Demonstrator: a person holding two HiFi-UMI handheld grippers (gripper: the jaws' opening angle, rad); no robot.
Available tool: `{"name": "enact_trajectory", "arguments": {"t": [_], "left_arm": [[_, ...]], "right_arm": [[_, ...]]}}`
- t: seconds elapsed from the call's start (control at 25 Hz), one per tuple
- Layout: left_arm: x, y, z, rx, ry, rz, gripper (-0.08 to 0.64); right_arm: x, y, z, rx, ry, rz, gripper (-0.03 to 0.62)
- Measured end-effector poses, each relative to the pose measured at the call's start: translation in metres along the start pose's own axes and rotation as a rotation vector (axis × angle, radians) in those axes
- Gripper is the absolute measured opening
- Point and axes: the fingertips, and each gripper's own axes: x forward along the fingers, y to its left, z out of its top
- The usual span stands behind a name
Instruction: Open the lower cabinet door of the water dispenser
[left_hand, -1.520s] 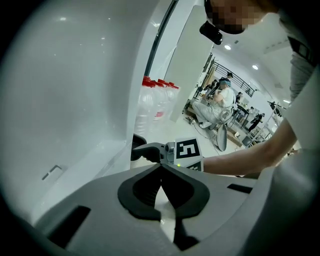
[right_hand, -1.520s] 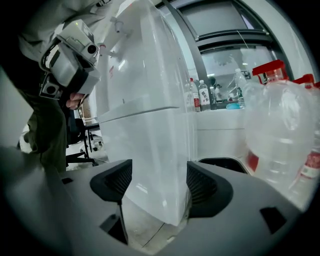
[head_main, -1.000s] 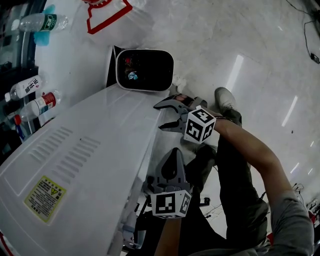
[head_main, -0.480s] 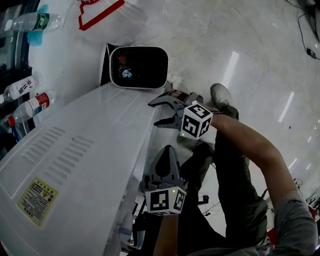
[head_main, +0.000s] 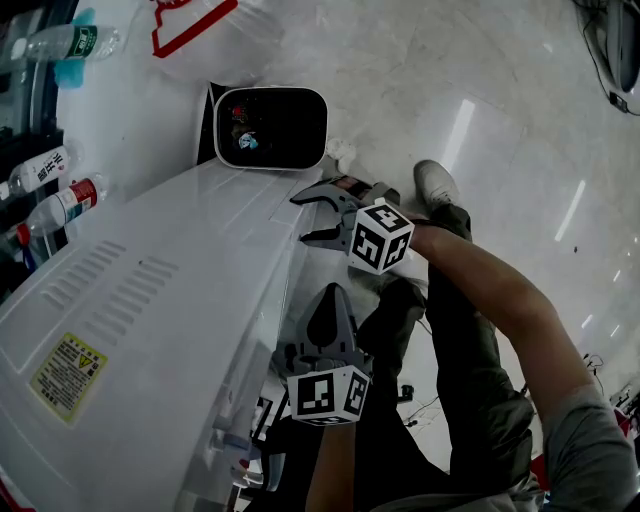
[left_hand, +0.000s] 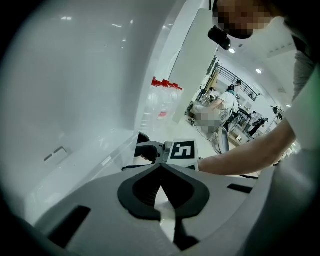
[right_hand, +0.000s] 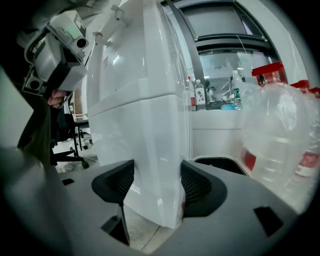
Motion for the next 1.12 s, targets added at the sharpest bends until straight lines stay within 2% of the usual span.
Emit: {"name": "enact_trajectory", "arguments": {"t": [0.72, 1.12], "left_arm": [[-0.037, -0.028, -0.016, 0.036, -0.016, -0.049, 0.009], [-0.065, -0.034, -0.061, 0.027, 0.019, -0.034, 0.009]], "right_arm": [[-0.039, 0.035, -0.022, 0.112, 0.036, -0.209, 0.298], [-0.063, 0.06, -0.034, 0.183, 0.028, -0.328, 0.298]]}}
